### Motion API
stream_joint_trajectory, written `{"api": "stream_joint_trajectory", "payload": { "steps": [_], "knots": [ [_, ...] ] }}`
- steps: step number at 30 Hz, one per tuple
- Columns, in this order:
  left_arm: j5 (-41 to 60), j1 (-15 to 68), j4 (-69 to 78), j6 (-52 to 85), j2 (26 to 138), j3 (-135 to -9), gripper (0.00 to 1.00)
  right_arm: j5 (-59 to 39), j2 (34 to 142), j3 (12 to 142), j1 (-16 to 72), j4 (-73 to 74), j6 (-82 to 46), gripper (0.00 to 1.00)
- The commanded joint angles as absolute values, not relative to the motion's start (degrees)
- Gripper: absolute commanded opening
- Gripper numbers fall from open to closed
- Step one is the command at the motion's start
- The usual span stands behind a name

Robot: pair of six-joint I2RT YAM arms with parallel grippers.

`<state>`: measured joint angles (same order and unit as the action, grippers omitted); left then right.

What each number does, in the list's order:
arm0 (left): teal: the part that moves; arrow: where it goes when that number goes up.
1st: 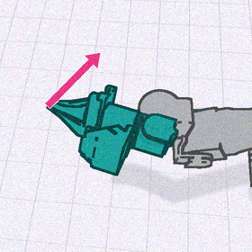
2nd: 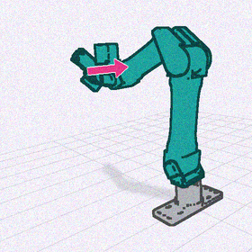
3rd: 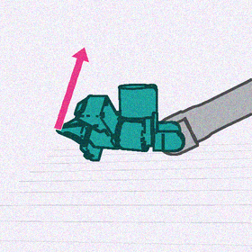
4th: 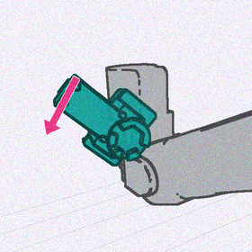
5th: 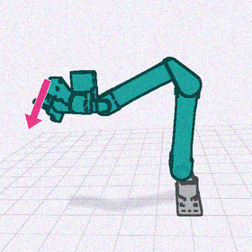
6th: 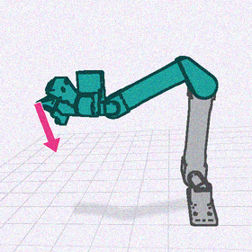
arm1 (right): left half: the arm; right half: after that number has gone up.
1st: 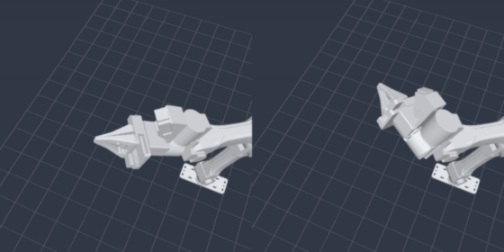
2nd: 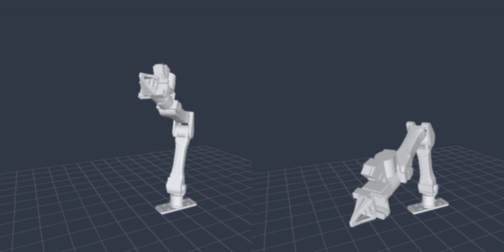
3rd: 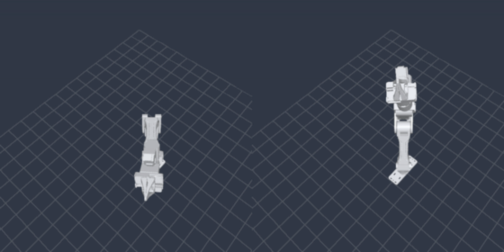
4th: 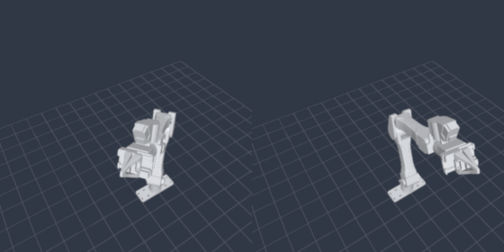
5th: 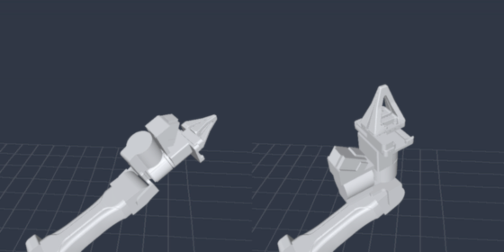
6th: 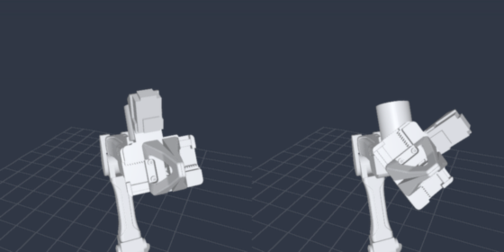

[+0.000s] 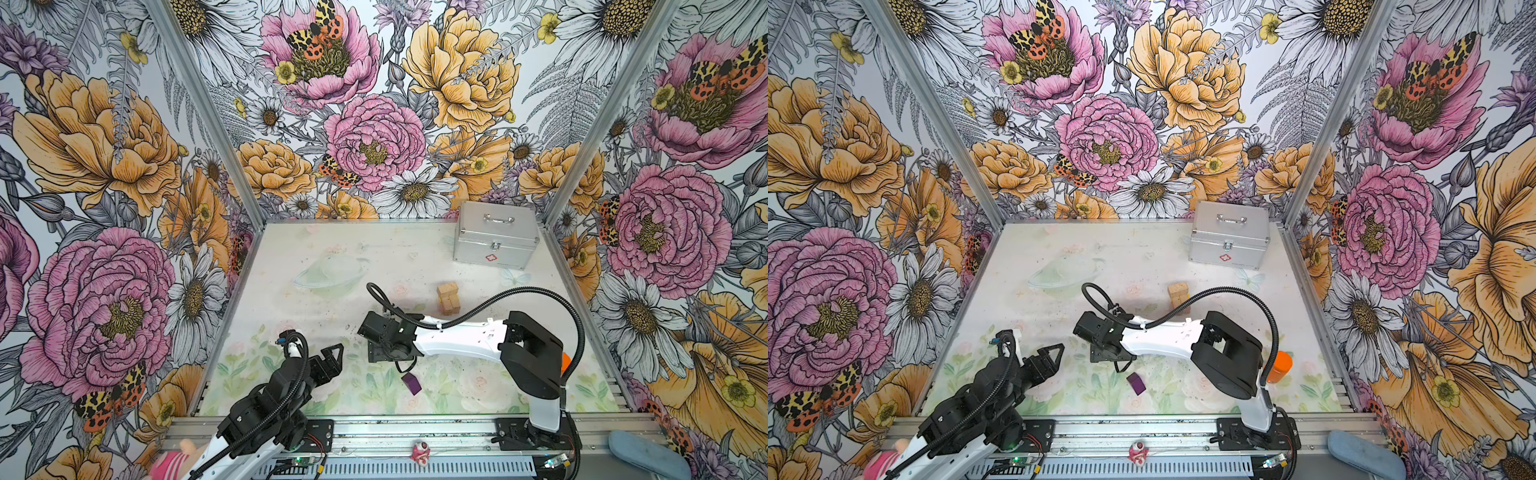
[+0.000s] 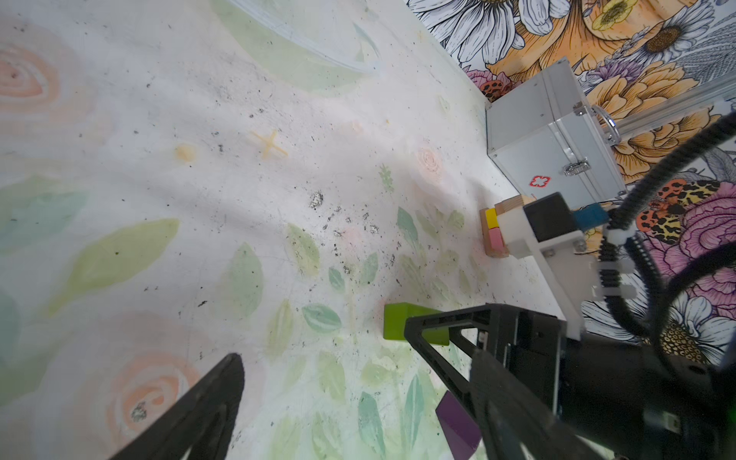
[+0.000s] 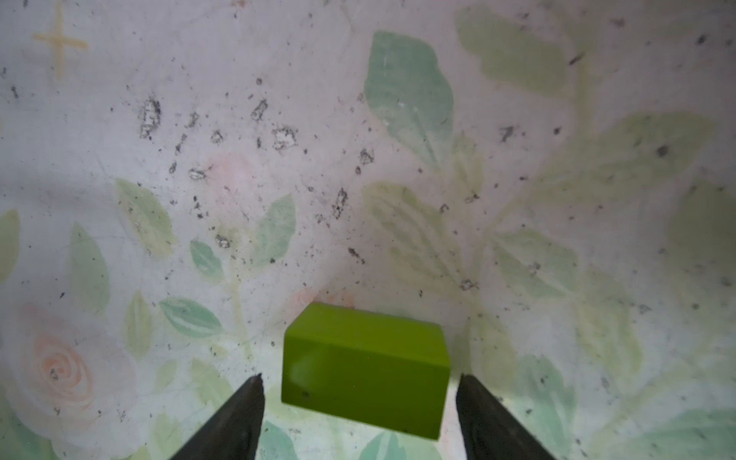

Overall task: Build the wood block tower
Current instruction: 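Close the right gripper on the lime-green block, then lift the lime-green block and carry it toward the wooden stack by the case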

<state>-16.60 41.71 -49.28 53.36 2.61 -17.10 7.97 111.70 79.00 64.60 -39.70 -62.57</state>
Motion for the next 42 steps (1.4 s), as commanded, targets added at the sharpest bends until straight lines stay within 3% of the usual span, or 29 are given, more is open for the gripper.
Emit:
{"api": "stream_joint_trajectory", "payload": {
  "steps": [1, 21, 29, 42],
  "knots": [
    [-15.40, 41.09, -50.00, 52.11, 1.52, -16.53, 0.90, 9.12, 112.81, 81.07, 64.98, -40.68, -63.50, 0.77],
    [-15.21, 41.13, -49.98, 51.83, 0.78, -16.53, 0.90, 10.93, 115.33, 82.35, 64.47, -42.89, -63.51, 0.71],
    [-15.29, 41.13, -49.98, 51.75, 0.67, -16.52, 0.91, 10.89, 115.45, 82.35, 64.28, -42.96, -63.09, 0.55],
    [-15.38, 41.11, -49.62, 52.07, 1.21, -16.70, 0.92, 12.16, 107.49, 80.46, 62.90, -44.73, -56.88, 0.47]
  ]
}}
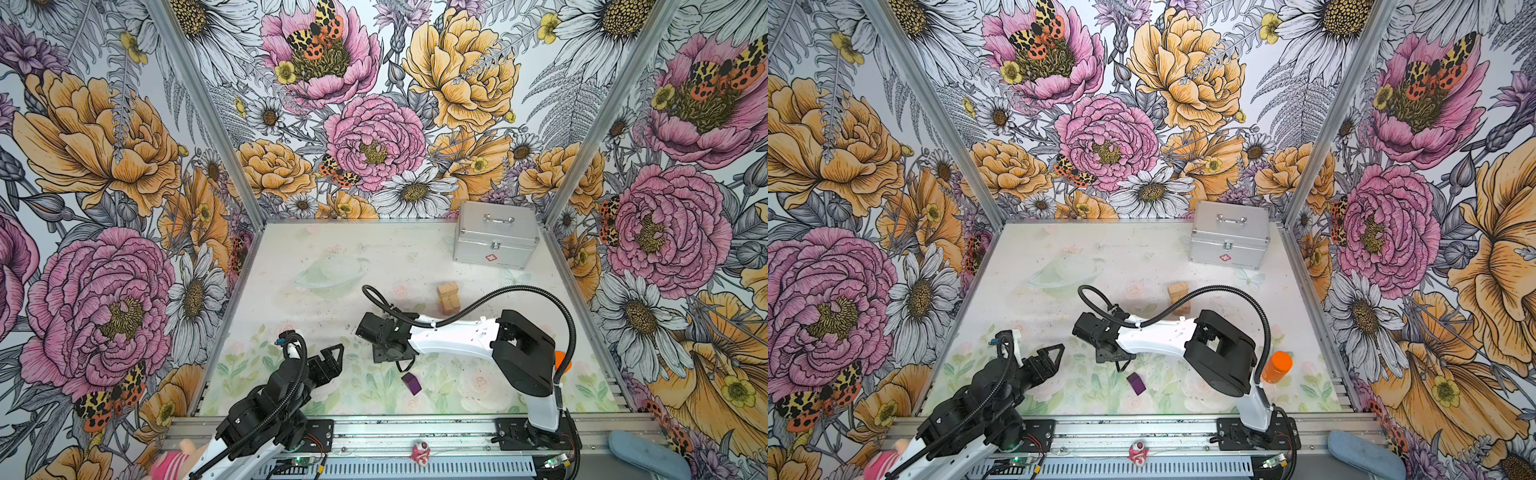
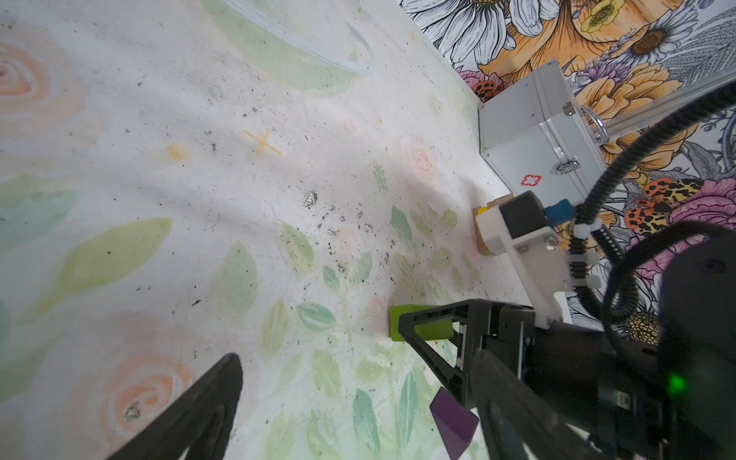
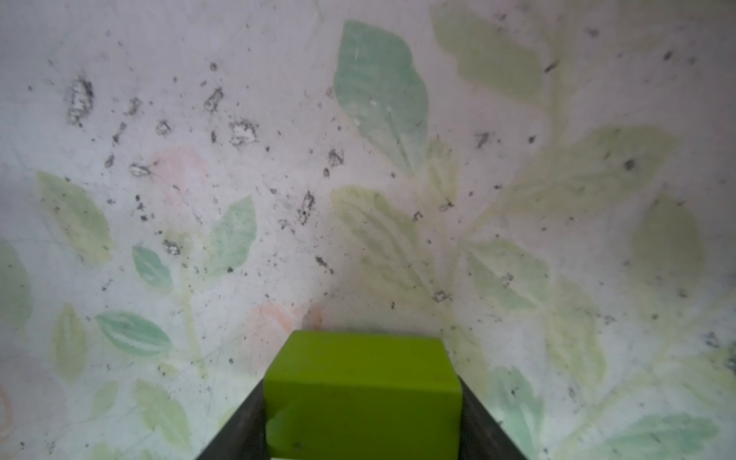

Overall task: Build the wood block tower
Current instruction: 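Lift the lime-green block and carry it toward the wooden stack by the case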

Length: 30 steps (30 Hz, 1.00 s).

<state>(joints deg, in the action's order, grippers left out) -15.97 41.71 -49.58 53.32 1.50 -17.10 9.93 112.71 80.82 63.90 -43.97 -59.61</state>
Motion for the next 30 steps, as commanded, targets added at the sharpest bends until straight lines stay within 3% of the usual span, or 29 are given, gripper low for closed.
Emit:
{"api": "stream_joint_trajectory", "payload": {
  "steps": [1, 7, 18, 30],
  "knots": [
    [-15.25, 41.13, -49.32, 52.10, 1.38, -16.75, 0.92, 12.43, 106.13, 79.94, 62.52, -44.98, -56.38, 0.47],
    [-13.76, 41.11, -44.87, 51.75, 6.18, -17.93, 0.94, 13.80, 98.45, 75.22, 58.25, -45.62, -53.17, 0.47],
    [-12.39, 41.74, -33.13, 48.47, 26.62, -24.61, 0.95, 15.19, 88.50, 67.14, 46.42, -45.79, -44.20, 0.47],
    [-16.67, 46.18, -27.64, 49.05, 36.71, -29.45, 0.95, 11.04, 89.46, 66.65, 34.97, -44.36, -31.94, 0.47]
  ]
}}
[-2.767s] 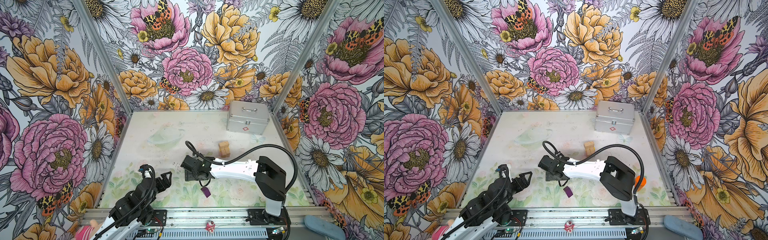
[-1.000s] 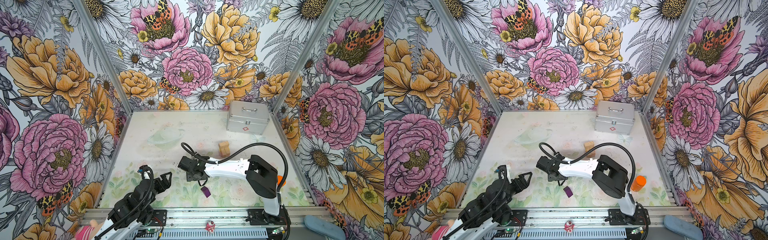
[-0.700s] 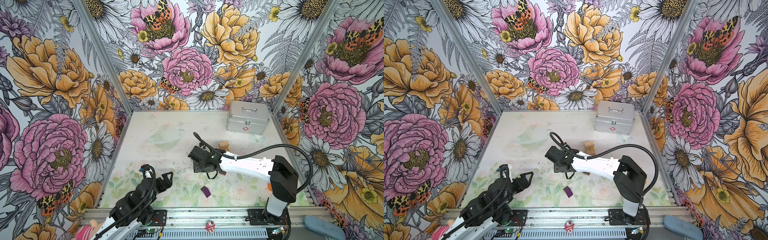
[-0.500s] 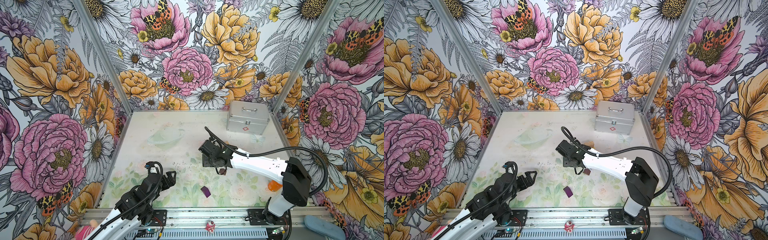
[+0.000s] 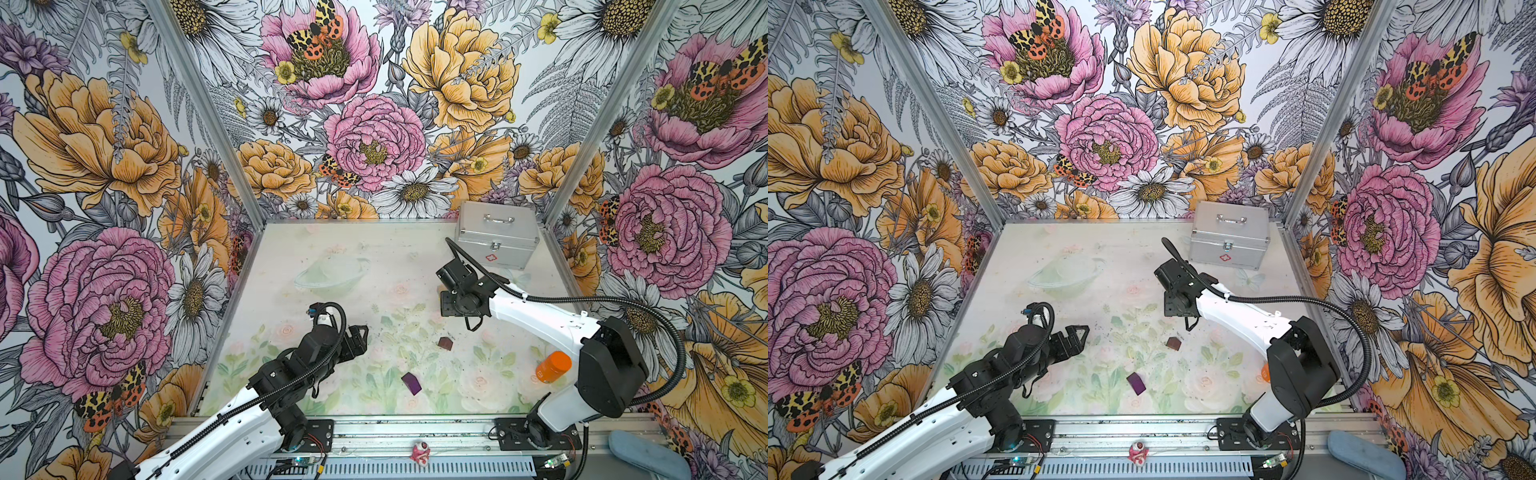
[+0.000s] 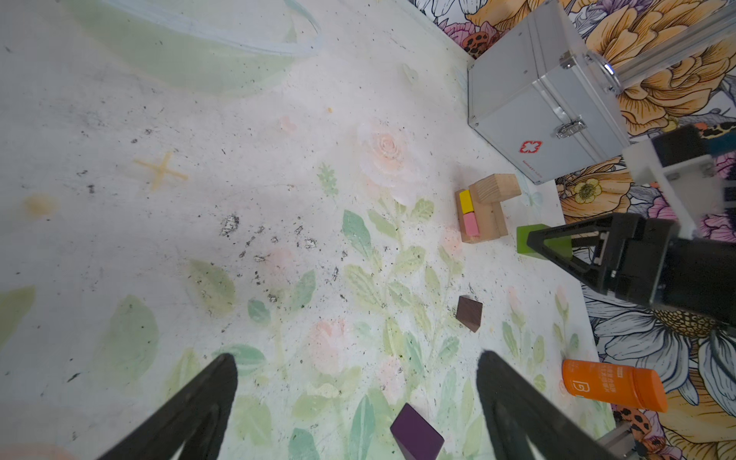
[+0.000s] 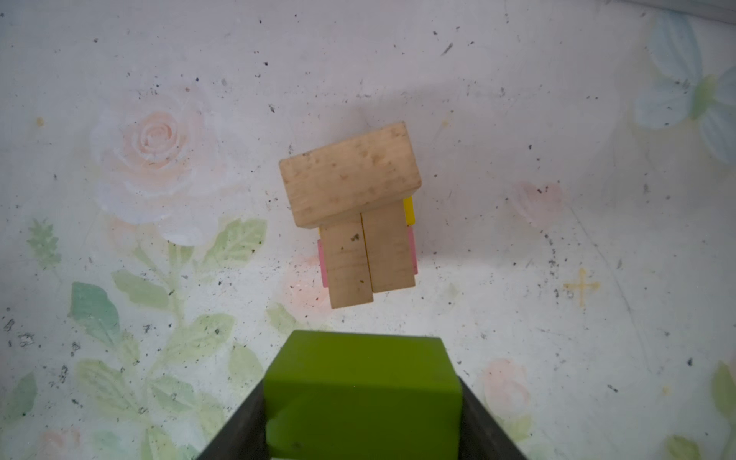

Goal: Build the wood block tower

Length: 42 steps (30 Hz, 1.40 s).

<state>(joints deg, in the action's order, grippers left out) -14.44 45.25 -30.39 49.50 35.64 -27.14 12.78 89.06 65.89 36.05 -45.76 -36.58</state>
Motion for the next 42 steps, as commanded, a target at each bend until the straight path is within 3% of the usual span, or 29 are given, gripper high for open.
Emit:
{"api": "stream_joint_trajectory", "payload": {
  "steps": [1, 42],
  "knots": [
    [-17.16, 46.44, -27.60, 48.96, 37.35, -29.85, 0.95, 10.31, 89.93, 66.84, 34.41, -43.92, -30.98, 0.47],
    [-19.67, 46.89, -26.35, 48.95, 41.92, -33.05, 0.95, 3.61, 98.87, 71.91, 28.04, -40.87, -23.12, 0.48]
  ]
}}
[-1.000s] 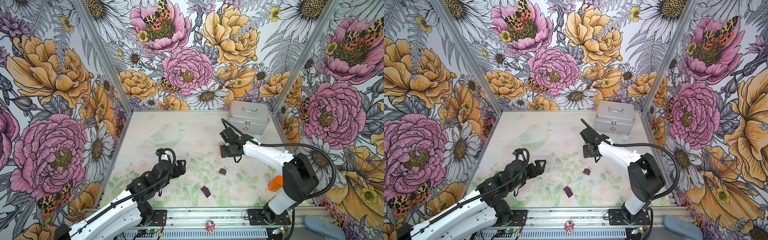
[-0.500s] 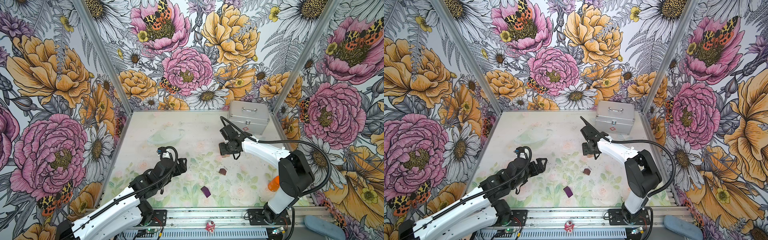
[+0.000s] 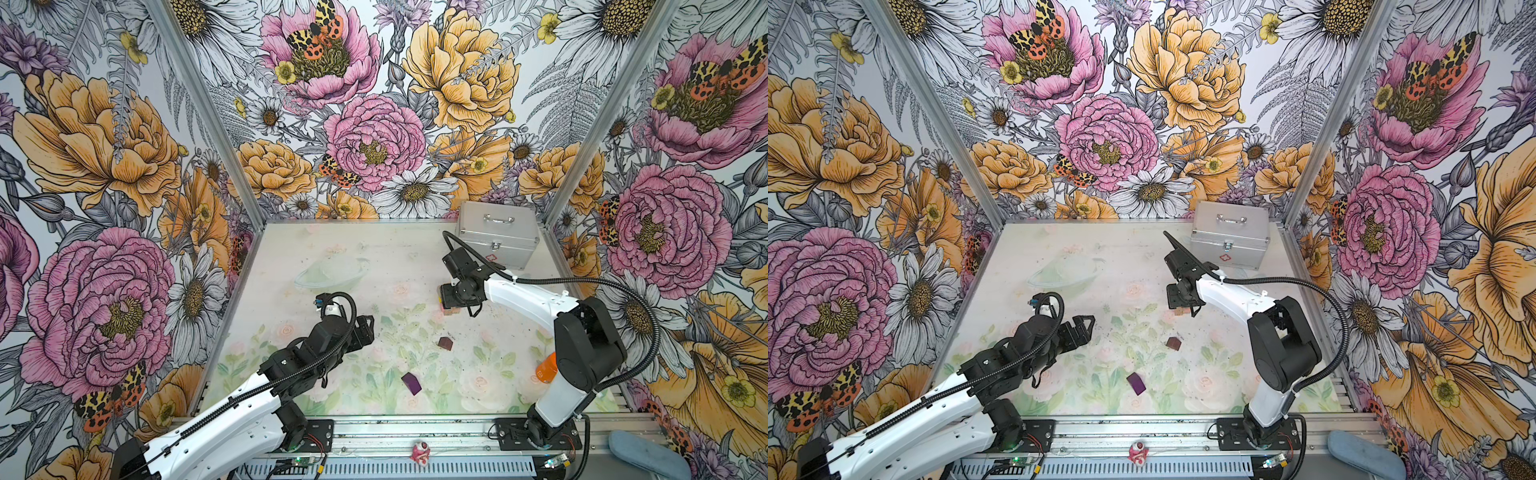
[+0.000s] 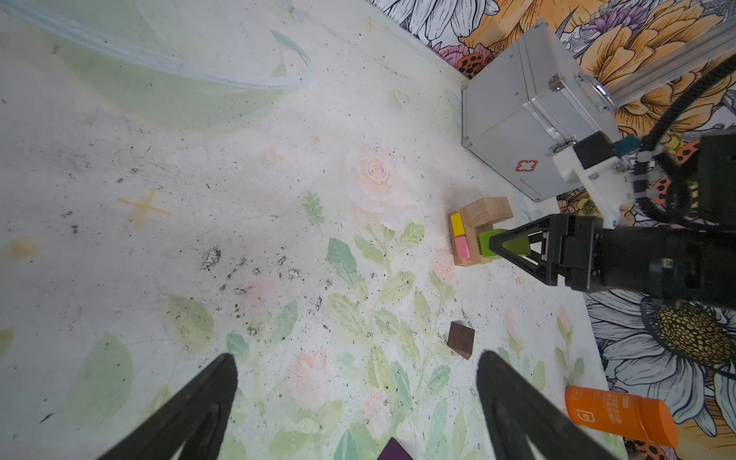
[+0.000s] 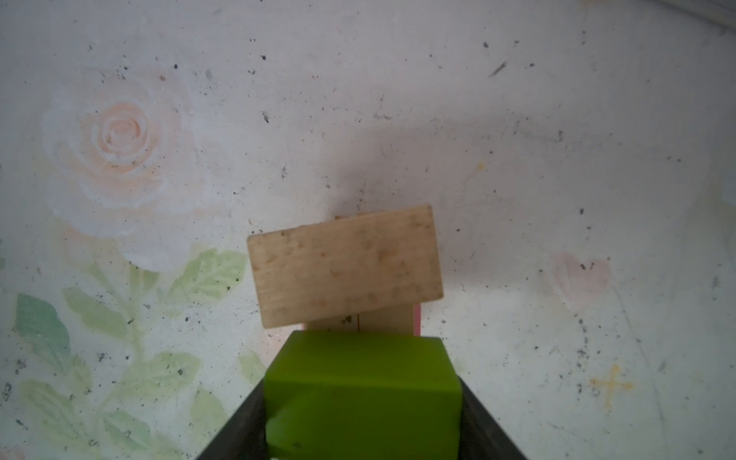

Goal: Build the wood block tower

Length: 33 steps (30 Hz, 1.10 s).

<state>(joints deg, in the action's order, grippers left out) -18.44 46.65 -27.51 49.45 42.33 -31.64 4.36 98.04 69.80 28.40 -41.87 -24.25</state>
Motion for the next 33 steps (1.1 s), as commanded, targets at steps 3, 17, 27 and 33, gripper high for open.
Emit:
{"api": "stream_joint_trajectory", "payload": {
  "steps": [3, 17, 27, 33],
  "knots": [
    [-19.64, 46.94, -26.15, 48.95, 42.06, -33.09, 0.95, 3.51, 99.39, 72.20, 28.02, -40.78, -23.08, 0.49],
    [-19.69, 46.91, -25.97, 48.74, 43.06, -33.74, 0.95, 1.99, 100.45, 72.86, 27.34, -40.71, -22.83, 0.62],
    [-19.34, 47.00, -25.83, 48.74, 43.71, -34.23, 0.95, 1.16, 98.32, 72.27, 27.33, -40.94, -23.21, 0.84],
    [-19.58, 47.02, -25.84, 48.52, 43.18, -34.09, 0.95, 1.65, 96.74, 74.50, 27.33, -43.00, -22.47, 0.89]
  ]
}}
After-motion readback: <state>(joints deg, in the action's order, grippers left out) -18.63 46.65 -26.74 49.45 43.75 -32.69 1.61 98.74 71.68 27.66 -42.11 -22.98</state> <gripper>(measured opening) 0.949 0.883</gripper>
